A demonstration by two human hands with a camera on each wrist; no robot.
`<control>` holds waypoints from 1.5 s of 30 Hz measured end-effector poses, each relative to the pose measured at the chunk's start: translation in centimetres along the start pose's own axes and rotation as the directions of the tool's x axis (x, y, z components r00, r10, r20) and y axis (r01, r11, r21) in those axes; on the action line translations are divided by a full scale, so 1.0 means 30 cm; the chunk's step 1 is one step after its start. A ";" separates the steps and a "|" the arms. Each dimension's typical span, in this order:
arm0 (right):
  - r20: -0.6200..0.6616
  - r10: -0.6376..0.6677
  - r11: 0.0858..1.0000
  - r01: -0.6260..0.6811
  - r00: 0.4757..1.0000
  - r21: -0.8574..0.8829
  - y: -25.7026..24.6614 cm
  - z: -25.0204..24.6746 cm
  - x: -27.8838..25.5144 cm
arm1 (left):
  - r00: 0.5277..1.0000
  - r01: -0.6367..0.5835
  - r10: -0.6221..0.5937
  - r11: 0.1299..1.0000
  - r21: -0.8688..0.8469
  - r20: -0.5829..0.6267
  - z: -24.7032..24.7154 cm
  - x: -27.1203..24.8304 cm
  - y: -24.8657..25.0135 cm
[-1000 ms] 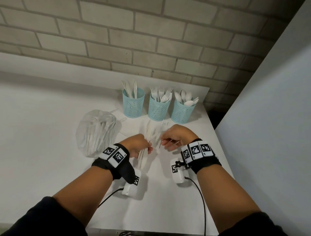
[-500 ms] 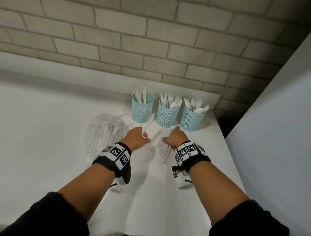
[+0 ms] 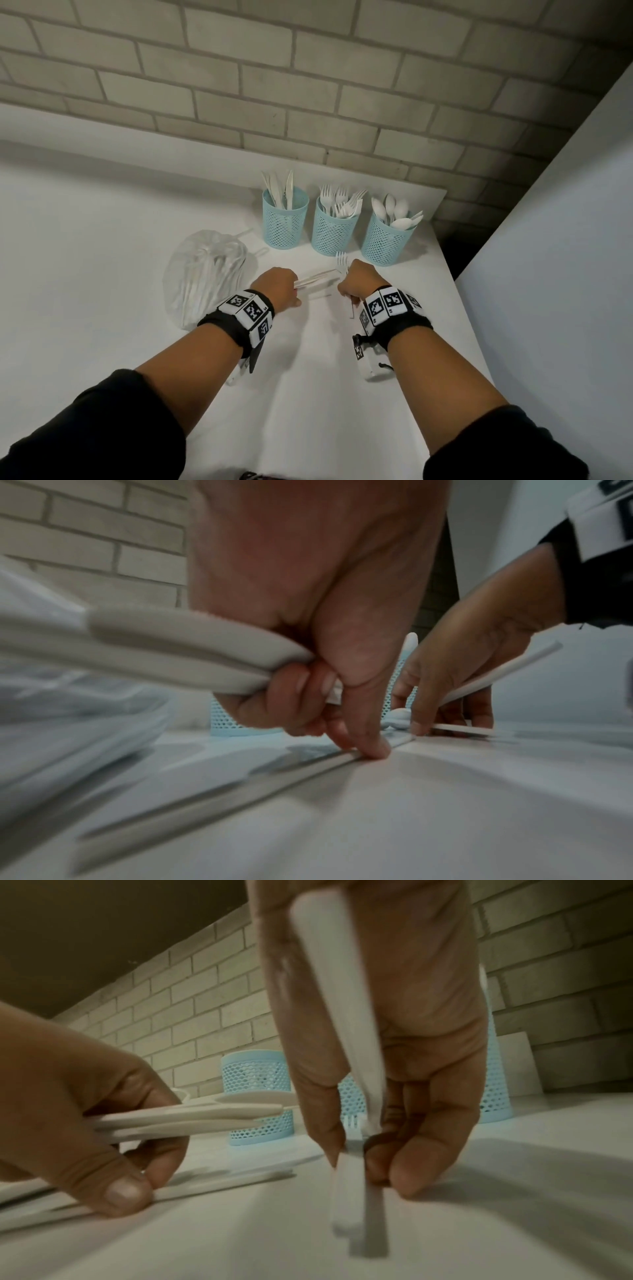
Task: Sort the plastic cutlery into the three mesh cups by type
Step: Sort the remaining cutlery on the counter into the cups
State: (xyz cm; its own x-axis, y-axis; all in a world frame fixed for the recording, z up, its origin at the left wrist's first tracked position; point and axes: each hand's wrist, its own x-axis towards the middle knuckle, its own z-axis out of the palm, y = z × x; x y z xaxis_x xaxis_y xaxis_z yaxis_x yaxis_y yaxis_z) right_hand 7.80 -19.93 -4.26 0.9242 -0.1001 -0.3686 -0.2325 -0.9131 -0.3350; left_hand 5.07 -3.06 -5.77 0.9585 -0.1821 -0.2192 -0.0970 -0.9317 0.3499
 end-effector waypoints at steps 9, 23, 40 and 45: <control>0.168 0.017 0.938 -0.074 0.986 0.339 0.046 -0.032 -0.068 | 0.999 -0.004 0.007 0.997 -0.075 0.036 0.012 -0.027 0.029; 0.111 -0.225 0.537 0.028 0.968 0.843 0.028 -0.038 -0.184 | 0.960 0.266 -0.068 -0.082 -0.960 0.272 -0.025 -0.020 0.125; -0.059 -0.198 0.526 0.157 0.978 0.836 -0.034 -0.045 -0.141 | 0.976 0.214 -0.010 -0.161 -0.964 0.218 -0.030 0.023 0.116; -0.083 -0.190 0.529 0.173 0.978 0.831 -0.023 -0.053 -0.120 | 0.976 0.216 0.022 -0.174 -0.961 0.215 -0.034 0.038 0.119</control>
State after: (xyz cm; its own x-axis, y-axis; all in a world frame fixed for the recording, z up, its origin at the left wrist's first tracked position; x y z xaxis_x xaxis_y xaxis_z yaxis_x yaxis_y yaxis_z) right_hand 5.10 -19.57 -1.32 0.9735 0.0421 -0.2247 -0.2145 -0.1722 -0.9614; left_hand 6.09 -6.26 -3.86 0.8760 -0.2662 -0.4022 0.4811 0.4243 0.7672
